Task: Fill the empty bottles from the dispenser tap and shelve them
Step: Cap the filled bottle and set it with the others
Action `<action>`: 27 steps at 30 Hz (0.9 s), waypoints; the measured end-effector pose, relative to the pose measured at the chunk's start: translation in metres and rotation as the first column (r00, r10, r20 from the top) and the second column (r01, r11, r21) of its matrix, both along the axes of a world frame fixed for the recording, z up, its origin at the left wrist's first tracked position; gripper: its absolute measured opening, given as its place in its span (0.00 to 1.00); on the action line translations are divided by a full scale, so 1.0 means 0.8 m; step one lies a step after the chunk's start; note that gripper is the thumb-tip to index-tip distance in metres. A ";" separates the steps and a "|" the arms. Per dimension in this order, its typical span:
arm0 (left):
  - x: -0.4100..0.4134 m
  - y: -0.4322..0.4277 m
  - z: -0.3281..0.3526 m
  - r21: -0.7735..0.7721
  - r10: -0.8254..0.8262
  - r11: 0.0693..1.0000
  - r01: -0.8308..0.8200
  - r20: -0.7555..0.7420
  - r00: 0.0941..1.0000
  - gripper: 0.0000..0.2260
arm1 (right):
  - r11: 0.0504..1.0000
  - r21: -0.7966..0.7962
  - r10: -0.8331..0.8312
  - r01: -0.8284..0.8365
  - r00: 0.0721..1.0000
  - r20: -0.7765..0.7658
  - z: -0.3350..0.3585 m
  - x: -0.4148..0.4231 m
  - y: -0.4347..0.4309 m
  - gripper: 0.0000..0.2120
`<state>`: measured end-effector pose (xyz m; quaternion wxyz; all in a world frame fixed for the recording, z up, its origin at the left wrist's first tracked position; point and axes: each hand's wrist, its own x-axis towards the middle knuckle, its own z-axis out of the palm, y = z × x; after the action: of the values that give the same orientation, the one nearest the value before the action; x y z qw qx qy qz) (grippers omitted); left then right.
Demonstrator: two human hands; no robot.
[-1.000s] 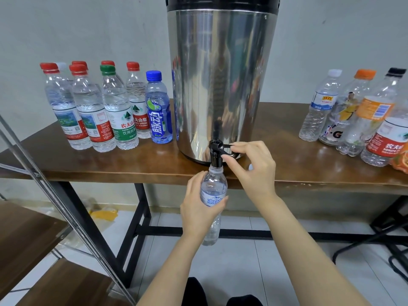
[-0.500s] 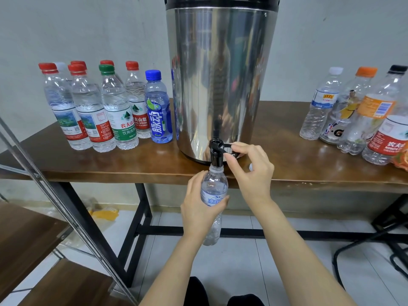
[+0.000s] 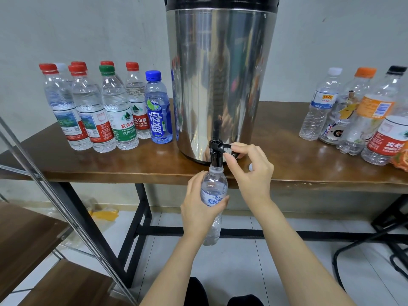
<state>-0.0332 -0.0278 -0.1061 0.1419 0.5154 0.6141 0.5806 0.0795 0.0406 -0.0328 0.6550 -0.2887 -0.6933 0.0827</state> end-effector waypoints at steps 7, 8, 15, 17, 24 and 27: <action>-0.001 0.002 -0.001 -0.009 -0.002 1.000 0.002 -0.001 1.000 0.33 | 1.000 -0.028 0.010 -0.010 1.000 -0.006 0.001 -0.001 -0.002 0.12; -0.001 0.002 -0.001 -0.007 0.000 1.000 0.000 -0.001 1.000 0.33 | 1.000 -0.029 0.010 -0.010 1.000 -0.006 0.001 -0.001 -0.002 0.12; -0.001 0.003 -0.002 -0.007 0.011 1.000 -0.011 -0.013 1.000 0.34 | 0.999 -0.046 0.016 -0.016 1.000 -0.006 0.001 -0.001 -0.003 0.12; -0.001 0.004 -0.002 -0.008 0.012 1.000 -0.012 -0.016 1.000 0.34 | 0.999 -0.051 0.018 -0.018 1.000 -0.008 0.002 -0.001 -0.004 0.11; -0.002 0.004 -0.003 -0.010 0.014 1.000 -0.014 -0.017 1.000 0.34 | 0.998 -0.062 0.030 -0.031 0.999 -0.010 0.003 0.000 -0.005 0.12; -0.002 0.004 -0.003 -0.008 0.012 1.000 -0.012 -0.019 1.000 0.34 | 0.997 -0.070 0.031 -0.032 0.999 -0.010 0.002 0.000 -0.005 0.12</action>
<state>-0.0345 -0.0245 -0.1087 0.1348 0.5165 0.6209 0.5740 0.0794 0.0365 -0.0311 0.6461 -0.3003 -0.6915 0.1187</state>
